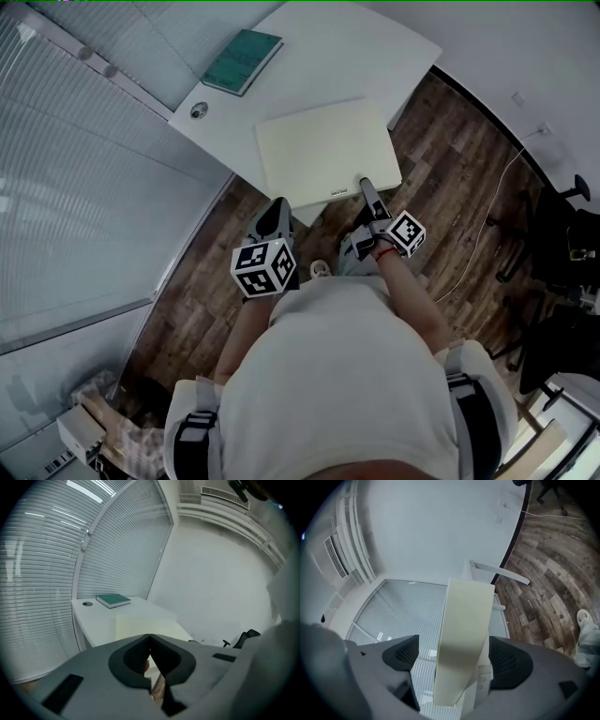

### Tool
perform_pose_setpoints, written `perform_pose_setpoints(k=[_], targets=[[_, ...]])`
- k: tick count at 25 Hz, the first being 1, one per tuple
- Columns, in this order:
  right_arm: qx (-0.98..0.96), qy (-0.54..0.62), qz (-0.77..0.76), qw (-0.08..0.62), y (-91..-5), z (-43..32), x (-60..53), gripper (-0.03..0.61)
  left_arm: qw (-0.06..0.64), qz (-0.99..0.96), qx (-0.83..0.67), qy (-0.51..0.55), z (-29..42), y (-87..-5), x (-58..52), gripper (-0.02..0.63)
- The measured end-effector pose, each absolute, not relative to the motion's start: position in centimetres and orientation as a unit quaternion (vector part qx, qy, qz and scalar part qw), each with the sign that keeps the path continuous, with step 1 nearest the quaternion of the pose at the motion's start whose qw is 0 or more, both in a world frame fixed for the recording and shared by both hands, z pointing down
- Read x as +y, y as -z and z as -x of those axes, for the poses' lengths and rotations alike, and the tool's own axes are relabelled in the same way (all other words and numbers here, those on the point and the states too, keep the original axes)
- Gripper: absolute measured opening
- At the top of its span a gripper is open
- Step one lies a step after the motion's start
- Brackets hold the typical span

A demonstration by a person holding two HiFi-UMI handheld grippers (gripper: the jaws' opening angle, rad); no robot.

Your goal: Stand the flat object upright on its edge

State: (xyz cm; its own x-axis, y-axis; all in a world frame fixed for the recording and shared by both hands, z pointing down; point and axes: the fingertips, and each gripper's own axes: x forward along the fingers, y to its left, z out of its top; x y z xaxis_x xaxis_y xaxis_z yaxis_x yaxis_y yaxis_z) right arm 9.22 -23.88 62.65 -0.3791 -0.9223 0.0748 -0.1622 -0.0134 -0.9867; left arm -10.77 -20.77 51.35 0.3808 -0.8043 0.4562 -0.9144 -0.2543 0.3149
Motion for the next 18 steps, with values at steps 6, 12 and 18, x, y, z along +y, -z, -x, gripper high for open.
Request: perform_pose_setpoints(k=[6, 12, 18], targets=[[0.606, 0.562, 0.448, 0.340, -63.0, -8.9, -26.3, 0.445, 0.274, -0.777, -0.559, -0.098, 11.6, -51.6, -21.4, 0.020], [0.598, 0.558, 0.460, 0.347, -63.2, -9.2, -28.3, 0.445, 0.274, -0.774, -0.563, -0.096, 12.0, -51.5, -21.9, 0.020], [0.598, 0.556, 0.464, 0.344, -63.6, -9.0, -29.6, 0.445, 0.277, -0.768, -0.570, -0.095, 12.6, -51.6, -22.2, 0.020]])
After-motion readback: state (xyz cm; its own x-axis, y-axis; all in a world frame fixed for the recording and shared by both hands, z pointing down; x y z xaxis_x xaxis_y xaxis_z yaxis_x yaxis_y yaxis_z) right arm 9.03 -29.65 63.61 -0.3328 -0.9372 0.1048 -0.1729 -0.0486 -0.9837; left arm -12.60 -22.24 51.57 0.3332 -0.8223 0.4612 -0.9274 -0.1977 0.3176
